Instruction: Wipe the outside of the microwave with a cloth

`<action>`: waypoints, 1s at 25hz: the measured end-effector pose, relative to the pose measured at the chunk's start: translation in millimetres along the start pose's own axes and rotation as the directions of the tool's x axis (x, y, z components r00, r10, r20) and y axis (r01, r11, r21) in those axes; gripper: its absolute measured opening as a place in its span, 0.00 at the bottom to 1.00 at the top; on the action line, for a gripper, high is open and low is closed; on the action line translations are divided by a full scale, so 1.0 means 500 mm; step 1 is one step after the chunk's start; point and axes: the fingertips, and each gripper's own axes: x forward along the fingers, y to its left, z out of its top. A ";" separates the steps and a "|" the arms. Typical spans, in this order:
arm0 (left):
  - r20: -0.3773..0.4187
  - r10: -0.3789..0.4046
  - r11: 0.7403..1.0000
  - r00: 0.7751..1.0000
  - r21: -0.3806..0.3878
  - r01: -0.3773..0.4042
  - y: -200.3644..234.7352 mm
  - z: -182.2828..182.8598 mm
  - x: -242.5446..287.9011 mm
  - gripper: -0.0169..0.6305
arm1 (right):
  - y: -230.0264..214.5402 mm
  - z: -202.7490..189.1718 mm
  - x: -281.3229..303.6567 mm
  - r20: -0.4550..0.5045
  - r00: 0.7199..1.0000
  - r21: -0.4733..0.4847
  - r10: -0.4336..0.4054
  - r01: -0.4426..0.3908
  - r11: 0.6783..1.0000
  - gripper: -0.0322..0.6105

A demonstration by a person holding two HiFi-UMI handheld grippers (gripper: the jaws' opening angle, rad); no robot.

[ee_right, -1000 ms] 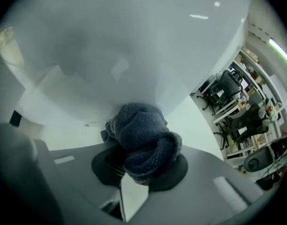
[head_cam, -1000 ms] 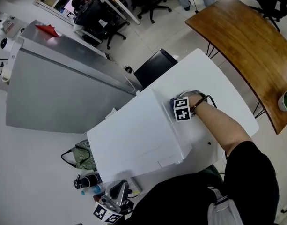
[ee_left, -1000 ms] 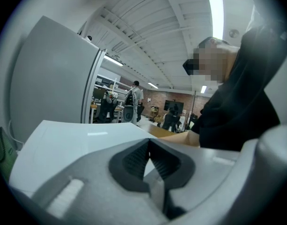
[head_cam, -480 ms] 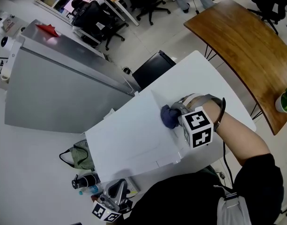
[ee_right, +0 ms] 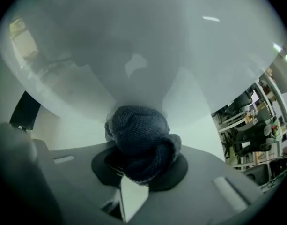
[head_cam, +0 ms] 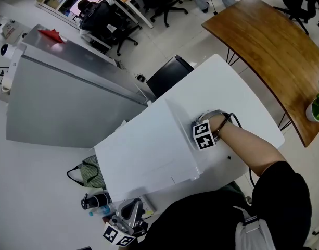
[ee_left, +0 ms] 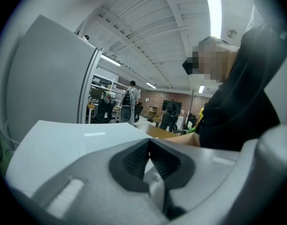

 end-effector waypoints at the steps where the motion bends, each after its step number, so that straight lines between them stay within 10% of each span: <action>1: 0.000 0.000 1.000 1.000 0.000 0.000 -0.001 0.000 0.000 0.03 | 0.006 -0.006 0.019 -0.003 1.000 0.010 0.012 -0.011 1.000 0.17; 15: 0.015 0.000 1.000 1.000 0.014 0.000 -0.005 0.011 -0.004 0.03 | 0.042 0.095 -0.411 0.235 0.968 -0.029 -0.086 0.096 0.995 0.17; 25: 0.001 -0.014 1.000 1.000 0.013 0.014 -0.008 0.005 0.008 0.03 | 0.109 0.034 -0.101 -0.033 0.999 -0.063 0.036 -0.038 0.997 0.17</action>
